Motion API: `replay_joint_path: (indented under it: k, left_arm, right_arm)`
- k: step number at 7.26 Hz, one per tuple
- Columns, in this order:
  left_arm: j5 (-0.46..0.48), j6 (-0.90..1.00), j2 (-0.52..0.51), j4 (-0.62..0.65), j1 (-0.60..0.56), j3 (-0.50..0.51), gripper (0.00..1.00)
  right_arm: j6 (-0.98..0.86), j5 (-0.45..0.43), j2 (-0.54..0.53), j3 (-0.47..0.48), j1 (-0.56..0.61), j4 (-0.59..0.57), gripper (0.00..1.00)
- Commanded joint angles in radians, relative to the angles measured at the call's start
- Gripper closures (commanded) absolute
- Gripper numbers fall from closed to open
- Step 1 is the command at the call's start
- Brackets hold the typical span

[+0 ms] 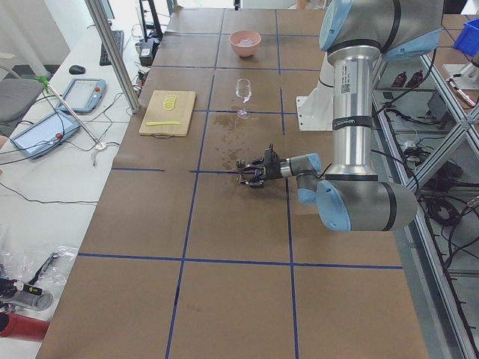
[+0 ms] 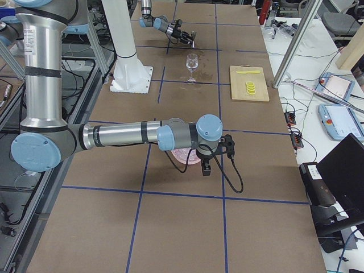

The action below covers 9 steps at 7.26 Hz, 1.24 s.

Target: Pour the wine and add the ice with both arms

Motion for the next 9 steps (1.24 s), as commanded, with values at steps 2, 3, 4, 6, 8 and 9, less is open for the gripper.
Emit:
replay_joint_path:
  k: [2,3,4,6,8,9]
  left_arm:
    - [0.000,0.001,0.000,0.000,-0.003,0.008,0.47]
    - [0.014,0.001,0.000,0.000,-0.003,0.006,0.47]
    - [0.027,0.001,0.000,0.000,-0.003,0.008,0.47]
    - [0.048,0.001,0.000,0.000,-0.003,0.014,0.47]
    - [0.069,0.001,-0.001,0.000,-0.003,0.017,0.47]
    - [0.072,0.001,-0.001,0.000,-0.001,0.018,0.48]
  right_arm:
    - [0.000,-0.001,0.002,0.002,0.001,0.000,0.00]
    - [0.000,-0.001,0.002,0.002,0.000,0.000,0.00]
    - [0.000,-0.001,0.001,0.002,0.000,0.000,0.00]
    - [0.000,-0.001,0.002,0.004,0.001,0.000,0.00]
    - [0.000,-0.001,0.002,0.004,0.000,0.000,0.00]
    - [0.000,-0.001,0.001,0.004,0.001,0.000,0.00]
